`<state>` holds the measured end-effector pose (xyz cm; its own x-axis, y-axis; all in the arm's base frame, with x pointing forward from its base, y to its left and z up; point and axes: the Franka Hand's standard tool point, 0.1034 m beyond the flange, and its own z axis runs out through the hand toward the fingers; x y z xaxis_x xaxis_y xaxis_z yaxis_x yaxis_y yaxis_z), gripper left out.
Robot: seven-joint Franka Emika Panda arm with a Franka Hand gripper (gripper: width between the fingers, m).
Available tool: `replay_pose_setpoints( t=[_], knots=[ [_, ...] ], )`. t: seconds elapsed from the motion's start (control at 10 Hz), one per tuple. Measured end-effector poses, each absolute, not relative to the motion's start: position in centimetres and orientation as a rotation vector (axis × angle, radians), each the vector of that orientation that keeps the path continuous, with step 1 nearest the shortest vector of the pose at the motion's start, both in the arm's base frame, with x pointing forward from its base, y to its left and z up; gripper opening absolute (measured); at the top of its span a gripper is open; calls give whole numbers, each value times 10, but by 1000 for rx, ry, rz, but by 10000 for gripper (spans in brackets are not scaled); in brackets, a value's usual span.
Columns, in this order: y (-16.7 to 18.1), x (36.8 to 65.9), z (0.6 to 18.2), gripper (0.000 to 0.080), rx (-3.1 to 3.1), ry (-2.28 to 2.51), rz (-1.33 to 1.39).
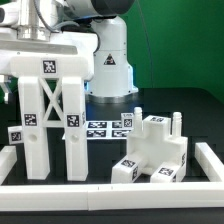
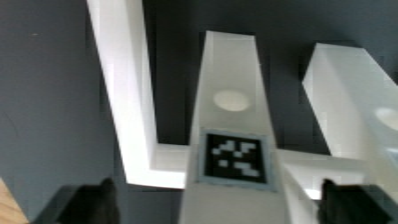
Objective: Assemble chair
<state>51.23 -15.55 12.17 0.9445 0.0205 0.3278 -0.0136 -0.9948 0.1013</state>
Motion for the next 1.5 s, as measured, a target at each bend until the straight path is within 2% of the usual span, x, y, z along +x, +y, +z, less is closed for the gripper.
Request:
replay_pose_setpoints(
  t=[0.1,0.4,0.7,0.9,1.1,1.3,1.4,1.5],
  knots=[
    [-156,512,121,643,2997,5,506],
    [-154,510,121,648,3015,6,485],
    [-145,498,138,649,3133,-19,400],
    [-138,492,143,649,3148,-59,399],
    [-142,481,163,649,3128,-30,414],
    [-165,472,181,649,3112,-13,404],
    [-177,474,184,649,3113,-27,377],
    [-183,478,196,649,3102,6,358]
  ],
)
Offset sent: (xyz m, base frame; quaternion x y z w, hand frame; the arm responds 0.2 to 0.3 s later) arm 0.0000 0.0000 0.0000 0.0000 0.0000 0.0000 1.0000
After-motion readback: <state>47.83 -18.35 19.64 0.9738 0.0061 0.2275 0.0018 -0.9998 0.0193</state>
